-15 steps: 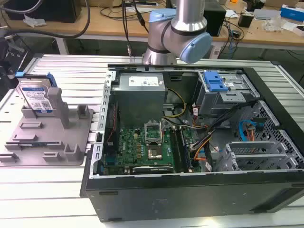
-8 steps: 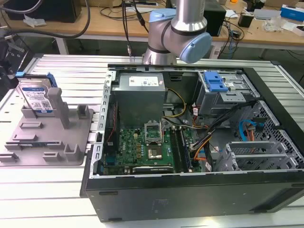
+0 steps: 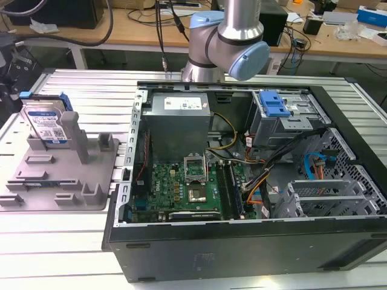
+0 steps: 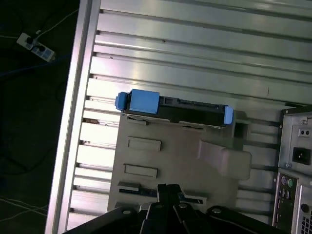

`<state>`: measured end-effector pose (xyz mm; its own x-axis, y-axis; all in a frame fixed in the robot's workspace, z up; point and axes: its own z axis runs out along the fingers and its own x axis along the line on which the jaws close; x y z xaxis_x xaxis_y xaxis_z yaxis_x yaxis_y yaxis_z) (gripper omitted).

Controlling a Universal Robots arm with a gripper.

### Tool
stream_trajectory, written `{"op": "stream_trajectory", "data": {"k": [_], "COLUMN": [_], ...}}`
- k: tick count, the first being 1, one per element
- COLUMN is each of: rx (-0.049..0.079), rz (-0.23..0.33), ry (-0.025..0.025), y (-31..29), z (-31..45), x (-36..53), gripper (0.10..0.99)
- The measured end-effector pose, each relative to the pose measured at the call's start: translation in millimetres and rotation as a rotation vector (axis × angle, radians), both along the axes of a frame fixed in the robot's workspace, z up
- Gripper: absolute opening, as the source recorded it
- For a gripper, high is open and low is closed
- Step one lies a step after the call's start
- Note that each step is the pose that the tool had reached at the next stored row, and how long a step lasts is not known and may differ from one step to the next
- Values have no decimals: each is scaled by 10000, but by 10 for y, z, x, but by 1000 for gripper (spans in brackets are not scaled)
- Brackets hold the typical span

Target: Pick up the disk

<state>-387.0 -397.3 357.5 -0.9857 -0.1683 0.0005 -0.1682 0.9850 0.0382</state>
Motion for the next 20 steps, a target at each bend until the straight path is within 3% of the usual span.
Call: {"op": "stream_trajectory", "data": {"k": [3, 8, 10, 11, 15, 20], "rx": [0, 0, 0, 0, 0, 0], "rz": [1645, 2963, 3346, 3542, 4464, 5672], "ry": [0, 0, 0, 0, 0, 0], "y": [0, 0, 0, 0, 0, 0], "z": [0, -1, -2, -2, -3, -5], "x": [1, 2, 2, 2, 4, 8], "gripper": [106, 114, 235, 235, 482, 494]}}
